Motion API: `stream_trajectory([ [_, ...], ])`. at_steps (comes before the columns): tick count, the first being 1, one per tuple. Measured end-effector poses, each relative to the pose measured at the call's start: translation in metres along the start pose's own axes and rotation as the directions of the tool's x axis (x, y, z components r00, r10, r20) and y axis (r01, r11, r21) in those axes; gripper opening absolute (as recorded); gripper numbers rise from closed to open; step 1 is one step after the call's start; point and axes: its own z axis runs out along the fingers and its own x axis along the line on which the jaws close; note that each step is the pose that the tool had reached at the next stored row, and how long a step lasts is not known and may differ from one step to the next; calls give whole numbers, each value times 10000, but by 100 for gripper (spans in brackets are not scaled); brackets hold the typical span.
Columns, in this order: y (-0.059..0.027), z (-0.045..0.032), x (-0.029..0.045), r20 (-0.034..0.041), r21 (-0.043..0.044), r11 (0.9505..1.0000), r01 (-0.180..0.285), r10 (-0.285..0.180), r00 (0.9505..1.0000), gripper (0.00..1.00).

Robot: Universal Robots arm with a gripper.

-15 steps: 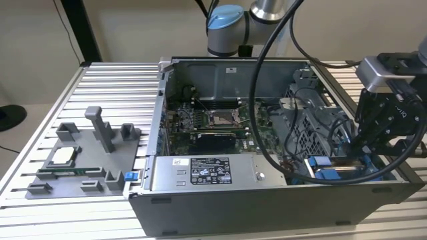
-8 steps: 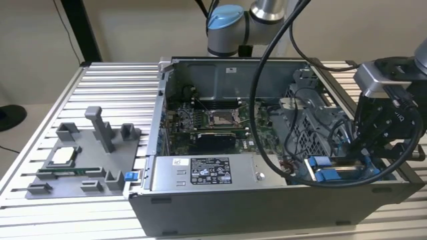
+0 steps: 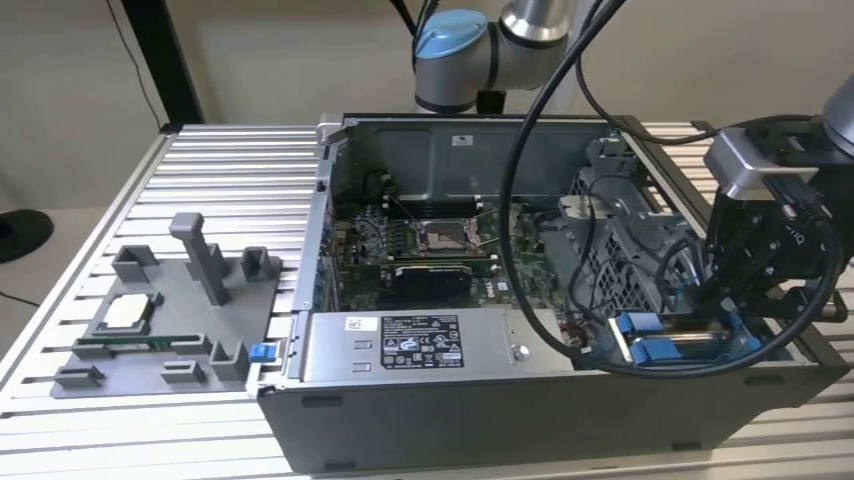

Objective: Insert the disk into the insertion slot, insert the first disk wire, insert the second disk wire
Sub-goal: 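Insert the first disk wire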

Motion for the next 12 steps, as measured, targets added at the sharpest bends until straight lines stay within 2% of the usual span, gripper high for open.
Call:
stream_trajectory([
  [12, -1, 51, -5, -2, 51, 9999, 144, -144, 9999, 0],
])
